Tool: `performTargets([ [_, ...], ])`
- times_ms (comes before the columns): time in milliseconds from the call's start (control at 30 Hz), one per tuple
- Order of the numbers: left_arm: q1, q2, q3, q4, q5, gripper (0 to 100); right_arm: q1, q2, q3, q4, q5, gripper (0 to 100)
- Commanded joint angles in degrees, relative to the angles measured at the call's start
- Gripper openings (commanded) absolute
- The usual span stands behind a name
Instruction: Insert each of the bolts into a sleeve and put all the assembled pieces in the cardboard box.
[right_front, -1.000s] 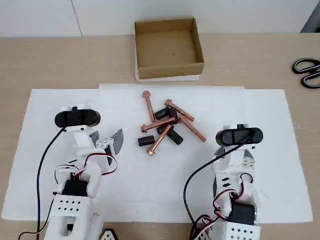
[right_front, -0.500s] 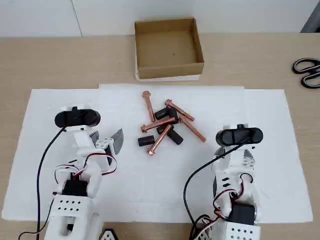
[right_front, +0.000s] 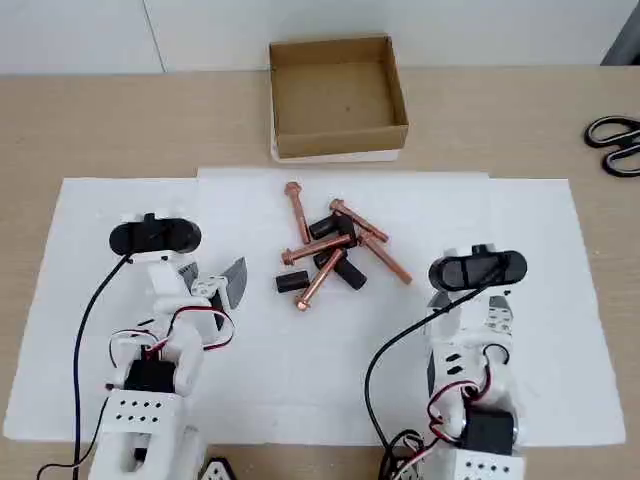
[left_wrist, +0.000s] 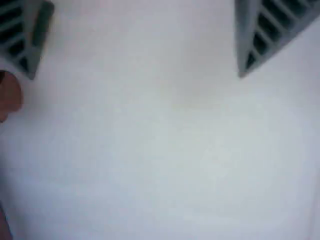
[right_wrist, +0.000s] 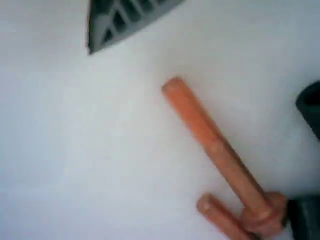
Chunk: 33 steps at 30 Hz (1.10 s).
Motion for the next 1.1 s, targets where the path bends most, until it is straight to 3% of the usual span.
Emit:
performTargets([
  [0,0.09,-0.70,-0.31,-0.97,0.00,25,0.66,-0.75,-8.88,3.56,4.92,20.0],
  [433,0.09,-0.70,-0.31,-0.97,0.00,25,0.75,-0.66,-31.38,8.84,15.91,20.0],
  [1067,0.09,-0.70,-0.31,-0.97,0.00,25,0.75,-0.22,-50.37,8.40,16.00,20.0],
])
